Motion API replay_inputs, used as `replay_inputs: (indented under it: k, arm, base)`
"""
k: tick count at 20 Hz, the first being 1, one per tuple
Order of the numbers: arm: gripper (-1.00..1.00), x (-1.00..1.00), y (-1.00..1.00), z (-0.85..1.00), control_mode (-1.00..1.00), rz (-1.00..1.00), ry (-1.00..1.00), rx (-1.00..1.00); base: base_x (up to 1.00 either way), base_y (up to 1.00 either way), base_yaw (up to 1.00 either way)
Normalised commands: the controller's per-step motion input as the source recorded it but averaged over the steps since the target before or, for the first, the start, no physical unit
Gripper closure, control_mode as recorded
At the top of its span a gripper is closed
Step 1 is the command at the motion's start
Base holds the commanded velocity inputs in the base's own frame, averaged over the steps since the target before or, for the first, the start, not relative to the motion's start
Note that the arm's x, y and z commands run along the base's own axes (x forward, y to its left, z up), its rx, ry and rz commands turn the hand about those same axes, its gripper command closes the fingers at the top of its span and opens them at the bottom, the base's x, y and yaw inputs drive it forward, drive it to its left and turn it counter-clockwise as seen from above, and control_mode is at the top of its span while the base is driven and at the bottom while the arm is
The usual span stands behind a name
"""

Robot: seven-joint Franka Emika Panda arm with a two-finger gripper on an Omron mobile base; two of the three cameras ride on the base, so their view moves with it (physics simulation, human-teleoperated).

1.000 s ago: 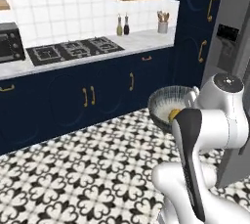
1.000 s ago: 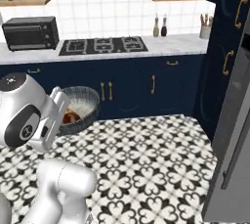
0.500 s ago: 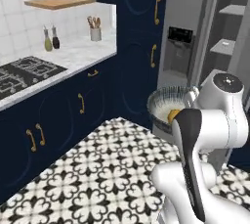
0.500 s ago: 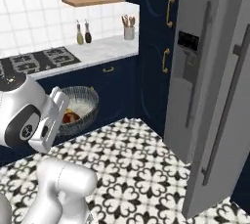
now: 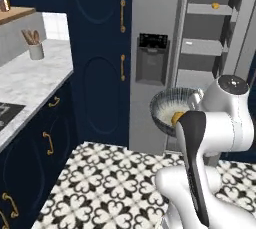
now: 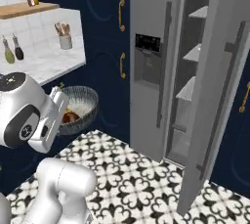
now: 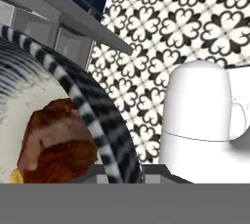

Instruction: Pick the chicken drumstick and squash from their plates and place them in the bowl. Then put the bowl in the fridge.

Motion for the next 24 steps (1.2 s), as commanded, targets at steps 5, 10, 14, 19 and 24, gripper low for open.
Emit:
replay_inputs:
  k: [5, 10, 14, 19, 24]
  arm:
    - [1.00, 0.00, 0.00, 0.00, 1.00, 0.00, 0.00, 0.00]
    - [1.00, 0.00, 0.00, 0.00, 1.00, 0.00, 0.00, 0.00]
    - [1.00, 0.00, 0.00, 0.00, 1.00, 0.00, 0.00, 0.00]
    - [1.00, 0.00, 0.00, 0.00, 1.00, 0.00, 0.00, 0.00]
    - [1.00, 0.00, 0.00, 0.00, 1.00, 0.00, 0.00, 0.00]
  base:
    - [0.86, 0.37, -0.61]
    - [0.90, 0.25, -0.58]
    - [0.72, 0.46, -0.45]
    - [0.43, 0.29, -0.32]
    - [0.30, 0.00, -0.16]
